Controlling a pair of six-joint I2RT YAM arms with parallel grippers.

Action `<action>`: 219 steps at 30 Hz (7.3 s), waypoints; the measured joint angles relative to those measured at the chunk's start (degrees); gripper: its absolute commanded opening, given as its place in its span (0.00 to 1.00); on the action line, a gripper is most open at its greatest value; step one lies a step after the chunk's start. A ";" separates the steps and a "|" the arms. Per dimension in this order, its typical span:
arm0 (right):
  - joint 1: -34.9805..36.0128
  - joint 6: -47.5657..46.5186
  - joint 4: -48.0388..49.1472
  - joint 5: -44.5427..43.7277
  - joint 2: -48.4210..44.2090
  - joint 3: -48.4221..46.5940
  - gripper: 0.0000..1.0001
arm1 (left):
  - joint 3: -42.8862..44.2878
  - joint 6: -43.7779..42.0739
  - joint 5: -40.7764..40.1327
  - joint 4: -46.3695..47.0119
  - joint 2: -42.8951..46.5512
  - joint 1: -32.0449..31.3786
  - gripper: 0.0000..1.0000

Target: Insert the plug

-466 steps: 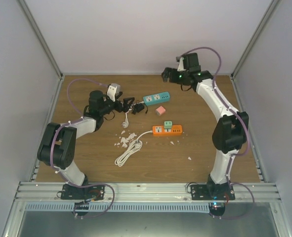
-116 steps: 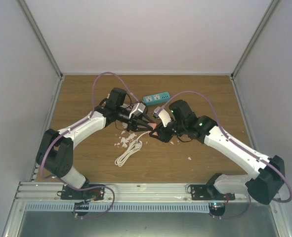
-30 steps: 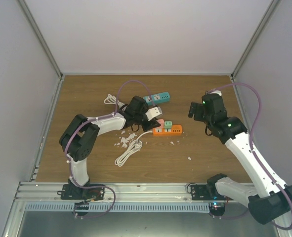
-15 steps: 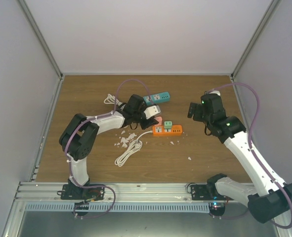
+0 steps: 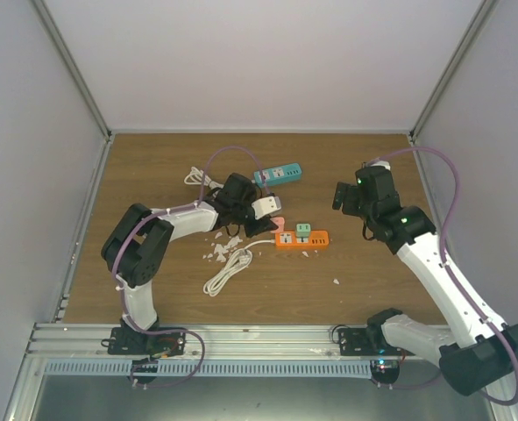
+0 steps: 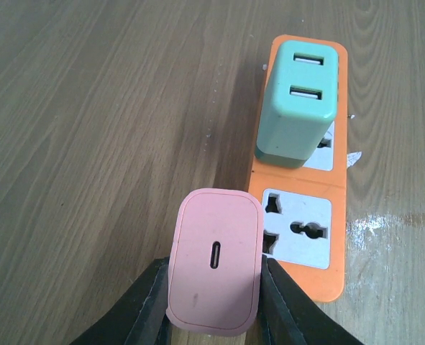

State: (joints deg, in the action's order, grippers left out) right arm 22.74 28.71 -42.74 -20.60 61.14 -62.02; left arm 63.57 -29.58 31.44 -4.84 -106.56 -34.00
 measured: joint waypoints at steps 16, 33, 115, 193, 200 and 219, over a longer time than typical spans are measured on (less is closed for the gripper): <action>-0.04 -0.79 0.00 0.00 0.15 0.00 1.00 | -2.82 0.50 -0.52 4.66 7.08 -0.50 0.00; -0.07 -0.83 0.00 0.07 1.44 0.00 1.00 | -0.79 -1.07 1.73 0.76 2.45 -2.25 0.00; -2.27 -1.84 0.35 2.49 2.16 0.00 1.00 | 5.95 1.88 -6.21 3.58 -5.97 -7.80 0.00; -3.43 -1.84 0.42 3.04 -0.42 0.22 1.00 | 40.04 17.90 -8.02 -1.07 -21.92 10.08 0.99; -3.43 -1.86 0.44 3.23 -0.42 0.31 1.00 | 50.71 14.47 -7.10 -10.73 -29.92 9.33 0.99; -3.48 -1.86 0.79 4.20 -0.42 0.31 1.00 | 55.41 8.66 -11.10 -22.25 -36.06 9.35 0.91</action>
State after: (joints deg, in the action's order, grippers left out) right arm 19.27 26.85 -41.95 -16.40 60.73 -61.71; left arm 118.98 -20.93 20.34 -27.09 -142.63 -24.64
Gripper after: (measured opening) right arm 0.995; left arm 0.971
